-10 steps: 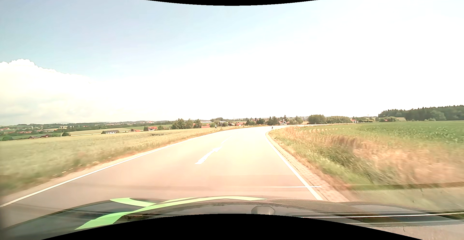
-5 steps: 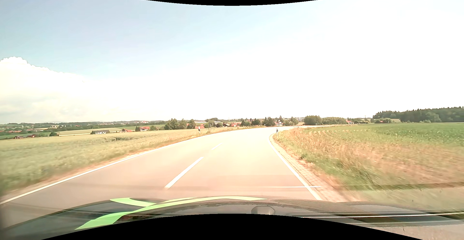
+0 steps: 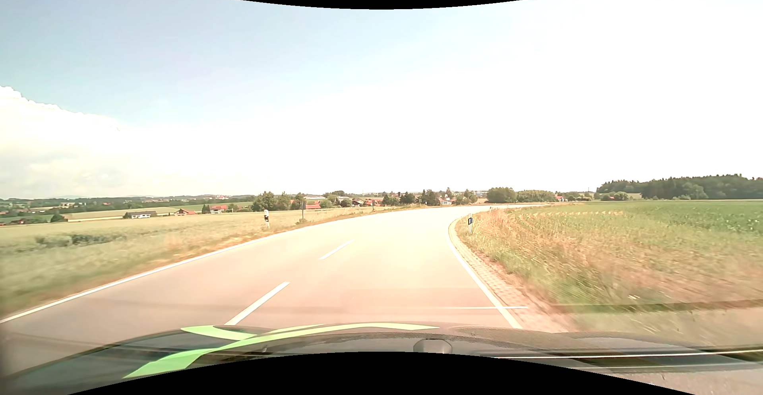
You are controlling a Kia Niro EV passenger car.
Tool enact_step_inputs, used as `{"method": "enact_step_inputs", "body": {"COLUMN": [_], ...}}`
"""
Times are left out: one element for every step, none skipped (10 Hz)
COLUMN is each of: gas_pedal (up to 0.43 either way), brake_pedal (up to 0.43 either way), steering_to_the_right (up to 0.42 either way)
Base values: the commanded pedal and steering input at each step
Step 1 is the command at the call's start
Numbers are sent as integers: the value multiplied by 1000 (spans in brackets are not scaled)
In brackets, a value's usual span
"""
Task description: Follow the waypoints while adhering to traffic rules and regulations
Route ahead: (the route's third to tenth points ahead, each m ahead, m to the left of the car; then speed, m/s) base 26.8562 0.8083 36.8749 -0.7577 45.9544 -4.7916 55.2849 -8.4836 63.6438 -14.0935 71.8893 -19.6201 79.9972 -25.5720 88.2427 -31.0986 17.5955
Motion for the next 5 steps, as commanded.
{"method": "enact_step_inputs", "body": {"gas_pedal": [47,47,59,67,67], "brake_pedal": [0,0,0,0,0], "steering_to_the_right": [28,30,31,31,31]}}
